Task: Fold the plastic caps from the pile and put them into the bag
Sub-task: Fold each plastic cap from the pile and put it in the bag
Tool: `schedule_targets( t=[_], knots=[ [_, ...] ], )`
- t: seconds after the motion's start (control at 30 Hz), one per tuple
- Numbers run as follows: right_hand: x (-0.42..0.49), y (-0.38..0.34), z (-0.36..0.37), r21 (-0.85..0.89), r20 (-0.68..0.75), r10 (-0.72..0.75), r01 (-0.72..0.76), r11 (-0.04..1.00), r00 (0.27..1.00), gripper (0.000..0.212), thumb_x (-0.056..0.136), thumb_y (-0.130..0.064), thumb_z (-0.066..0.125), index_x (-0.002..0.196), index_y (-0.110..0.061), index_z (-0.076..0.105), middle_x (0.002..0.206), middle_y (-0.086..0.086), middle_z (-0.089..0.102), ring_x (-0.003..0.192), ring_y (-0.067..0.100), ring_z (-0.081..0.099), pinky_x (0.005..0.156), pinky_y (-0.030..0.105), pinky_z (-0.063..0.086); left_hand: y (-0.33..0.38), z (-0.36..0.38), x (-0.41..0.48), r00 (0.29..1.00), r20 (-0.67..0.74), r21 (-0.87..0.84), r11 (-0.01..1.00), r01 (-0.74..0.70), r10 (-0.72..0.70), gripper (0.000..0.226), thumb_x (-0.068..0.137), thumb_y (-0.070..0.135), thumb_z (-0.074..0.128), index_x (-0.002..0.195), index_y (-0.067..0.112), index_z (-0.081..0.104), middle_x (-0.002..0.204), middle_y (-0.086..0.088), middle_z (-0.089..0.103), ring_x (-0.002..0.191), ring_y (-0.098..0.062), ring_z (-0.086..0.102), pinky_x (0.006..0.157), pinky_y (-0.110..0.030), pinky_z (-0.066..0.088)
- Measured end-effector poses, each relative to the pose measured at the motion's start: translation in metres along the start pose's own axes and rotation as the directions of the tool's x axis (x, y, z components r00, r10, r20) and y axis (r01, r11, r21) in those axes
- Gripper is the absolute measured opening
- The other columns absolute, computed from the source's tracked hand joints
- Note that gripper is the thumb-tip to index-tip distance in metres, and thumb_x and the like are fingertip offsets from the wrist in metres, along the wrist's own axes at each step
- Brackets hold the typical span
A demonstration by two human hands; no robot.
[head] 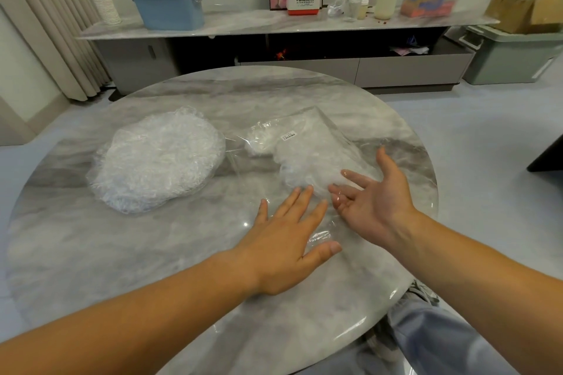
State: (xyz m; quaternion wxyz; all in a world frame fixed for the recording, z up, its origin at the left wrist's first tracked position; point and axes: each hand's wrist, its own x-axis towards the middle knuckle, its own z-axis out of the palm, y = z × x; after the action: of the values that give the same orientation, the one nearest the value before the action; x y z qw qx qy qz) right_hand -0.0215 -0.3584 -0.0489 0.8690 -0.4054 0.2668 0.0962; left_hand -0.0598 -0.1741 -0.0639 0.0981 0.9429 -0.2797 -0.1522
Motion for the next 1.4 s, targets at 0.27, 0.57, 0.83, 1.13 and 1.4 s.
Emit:
schedule_targets(
  t=[0.27, 0.57, 0.83, 1.13, 1.4],
  knots=[
    [-0.027, 0.001, -0.016, 0.033, -0.045, -0.048, 0.049, 0.998, 0.998, 0.066, 0.097, -0.056, 0.056, 0.126, 0.003, 0.055, 0.131, 0.031, 0.053, 0.113, 0.045, 0.064, 0.100, 0.047, 0.053, -0.002, 0.002, -0.002, 1.000, 0.003, 0.005, 1.000, -0.011, 0.011, 0.074, 0.094, 0.073, 0.015, 0.157, 0.042, -0.008, 0.162, 0.009, -0.032, 0.146, -0.007, -0.033, 0.121, -0.059, -0.008],
    [-0.060, 0.014, 0.003, -0.436, 0.092, -0.156, 0.180, 0.881, 0.983, 0.058, 0.104, -0.052, 0.039, 0.085, -0.002, 0.062, 0.078, 0.019, 0.067, 0.072, 0.033, 0.070, 0.067, 0.043, 0.057, -0.033, -0.022, -0.026, 0.952, -0.294, -0.266, 0.964, 0.005, -0.086, 0.058, 0.098, 0.065, 0.024, 0.140, 0.032, 0.045, 0.168, 0.006, 0.014, 0.152, -0.002, 0.004, 0.126, -0.038, -0.002],
    [-0.067, 0.065, 0.071, -0.697, 0.669, -0.141, 0.682, 0.220, 0.730, 0.049, 0.101, -0.051, 0.047, 0.099, -0.010, 0.073, 0.101, 0.001, 0.073, 0.099, 0.008, 0.067, 0.092, 0.028, 0.054, -0.134, -0.025, -0.072, 0.874, -0.234, 0.009, 0.898, 0.439, -0.425, 0.060, 0.105, 0.053, 0.023, 0.157, 0.024, 0.028, 0.168, -0.007, -0.008, 0.155, -0.022, -0.012, 0.125, -0.042, -0.008],
    [-0.021, 0.117, 0.089, -0.456, 0.645, 0.257, 0.632, -0.627, 0.720, 0.094, 0.076, -0.079, -0.001, 0.130, -0.028, 0.058, 0.144, -0.001, 0.045, 0.141, 0.024, 0.032, 0.121, 0.043, 0.016, -0.169, -0.028, -0.066, 0.878, -0.222, 0.015, 0.899, 0.437, -0.423, 0.061, 0.106, 0.051, 0.023, 0.159, 0.022, 0.022, 0.169, -0.004, -0.002, 0.155, -0.019, -0.004, 0.125, -0.038, -0.004],
    [-0.004, 0.113, 0.088, -0.454, 0.640, 0.232, 0.604, -0.655, 0.733, 0.087, 0.080, -0.076, -0.001, 0.123, -0.026, 0.057, 0.121, -0.009, 0.050, 0.125, 0.017, 0.046, 0.116, 0.036, 0.021, -0.177, -0.032, -0.075, 0.871, -0.261, 0.031, 0.898, 0.439, -0.417, 0.057, 0.106, 0.047, 0.030, 0.152, 0.015, 0.037, 0.167, -0.006, 0.014, 0.153, -0.023, 0.011, 0.122, -0.035, 0.005]
  ],
)
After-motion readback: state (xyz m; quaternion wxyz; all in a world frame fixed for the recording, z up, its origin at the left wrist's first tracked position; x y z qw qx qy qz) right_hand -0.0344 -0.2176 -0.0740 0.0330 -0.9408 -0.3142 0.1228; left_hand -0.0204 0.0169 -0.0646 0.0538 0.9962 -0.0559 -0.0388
